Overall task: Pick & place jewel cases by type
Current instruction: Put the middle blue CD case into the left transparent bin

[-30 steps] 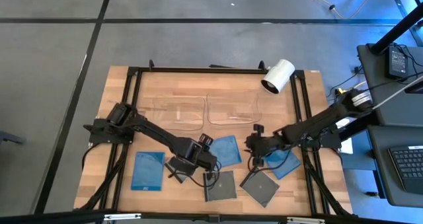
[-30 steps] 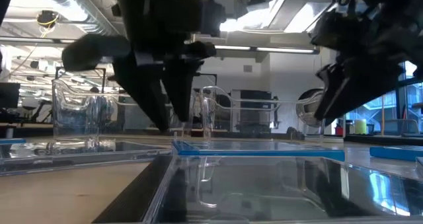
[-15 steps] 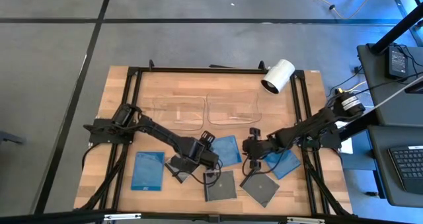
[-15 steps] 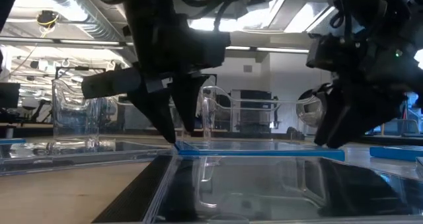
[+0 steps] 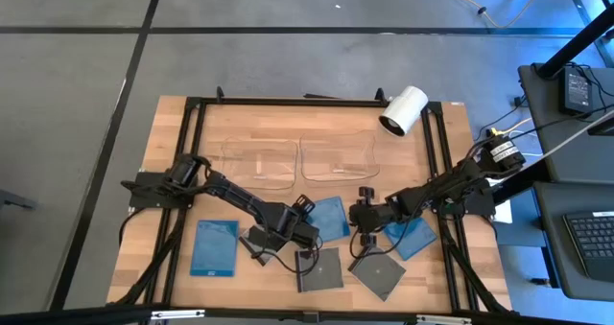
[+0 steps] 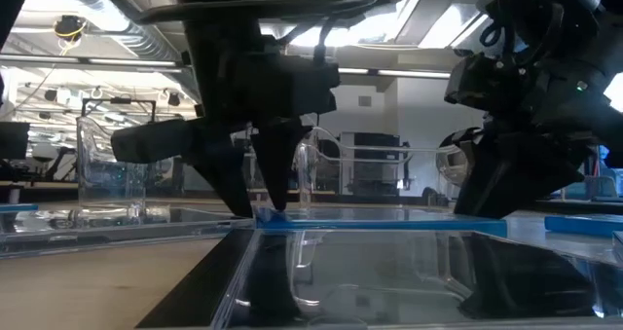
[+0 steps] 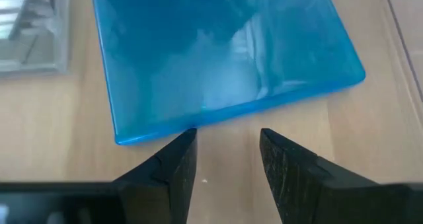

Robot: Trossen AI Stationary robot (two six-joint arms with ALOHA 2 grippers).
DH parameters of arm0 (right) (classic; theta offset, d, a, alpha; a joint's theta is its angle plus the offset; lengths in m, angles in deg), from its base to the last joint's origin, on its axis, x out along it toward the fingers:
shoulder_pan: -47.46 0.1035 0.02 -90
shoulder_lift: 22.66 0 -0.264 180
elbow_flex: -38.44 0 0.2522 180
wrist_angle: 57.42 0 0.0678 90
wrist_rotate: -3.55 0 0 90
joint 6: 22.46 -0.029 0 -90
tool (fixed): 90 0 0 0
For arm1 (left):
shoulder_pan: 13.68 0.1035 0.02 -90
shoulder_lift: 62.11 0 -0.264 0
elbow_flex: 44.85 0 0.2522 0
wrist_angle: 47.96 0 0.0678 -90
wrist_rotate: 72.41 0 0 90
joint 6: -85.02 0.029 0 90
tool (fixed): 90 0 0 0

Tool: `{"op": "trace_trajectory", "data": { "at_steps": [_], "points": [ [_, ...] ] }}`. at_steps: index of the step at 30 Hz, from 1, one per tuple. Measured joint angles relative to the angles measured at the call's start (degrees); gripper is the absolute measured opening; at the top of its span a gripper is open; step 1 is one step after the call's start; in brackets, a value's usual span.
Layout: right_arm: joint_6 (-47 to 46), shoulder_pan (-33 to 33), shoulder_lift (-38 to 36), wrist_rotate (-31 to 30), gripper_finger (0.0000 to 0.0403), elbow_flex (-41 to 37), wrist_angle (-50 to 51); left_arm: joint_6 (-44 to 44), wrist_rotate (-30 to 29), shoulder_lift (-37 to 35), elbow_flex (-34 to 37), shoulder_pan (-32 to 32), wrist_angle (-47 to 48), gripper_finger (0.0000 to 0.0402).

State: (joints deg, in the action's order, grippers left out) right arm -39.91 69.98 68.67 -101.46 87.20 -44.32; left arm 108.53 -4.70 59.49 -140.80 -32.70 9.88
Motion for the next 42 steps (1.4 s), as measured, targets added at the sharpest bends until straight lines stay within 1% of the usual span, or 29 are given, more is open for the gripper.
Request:
{"op": "trace_trajectory", "data": {
  "at_steps": [3, 8, 11, 13, 15, 18, 24, 32, 39, 42],
  "points": [
    [-0.1, -0.1, 0.0, 0.3, 0.017, 0.0, -0.3, 4.6, -1.9, 0.7, -0.1, -0.6, -0.2, 0.0168],
    [-0.2, -0.6, 0.5, 0.6, 0.017, -0.1, -0.1, 12.0, -8.5, 1.2, 0.4, -1.7, -3.0, 0.0168],
    [-0.1, -0.9, 1.4, 0.9, 0.017, -0.1, -0.5, 14.1, -9.3, 1.2, 0.5, -1.8, -5.1, 0.0168],
    [-0.1, -1.2, 1.9, 1.6, 0.017, -0.1, -0.6, 14.0, -8.8, 1.2, 0.5, -1.7, -5.3, 0.0168],
    [-0.2, -1.3, 2.1, 2.1, 0.017, -0.1, -0.7, 13.1, -9.4, 1.2, 0.5, -1.7, -5.3, 0.0168],
    [0.0, -1.3, 2.2, 2.1, 0.017, -0.1, -0.8, 12.2, -12.4, 1.3, 0.6, -2.0, -5.7, 0.0168],
    [1.3, -1.3, 2.3, 2.1, 0.017, -0.1, -1.0, 10.9, -15.2, 1.5, 0.7, -2.7, -5.9, 0.0168],
    [2.9, -1.3, 2.4, 2.1, 0.017, 0.0, -0.8, 10.7, -20.4, 1.8, 0.7, -4.3, -6.2, 0.0168],
    [2.7, -1.3, 2.5, 2.1, 0.017, 0.1, -0.5, 9.4, -21.1, 0.5, 0.7, -5.8, -7.1, 0.0168],
    [2.7, -1.3, 2.5, 2.1, 0.017, 0.2, -0.7, 7.9, -22.2, -0.4, 0.5, -7.0, -9.4, 0.0168]
  ]
}}
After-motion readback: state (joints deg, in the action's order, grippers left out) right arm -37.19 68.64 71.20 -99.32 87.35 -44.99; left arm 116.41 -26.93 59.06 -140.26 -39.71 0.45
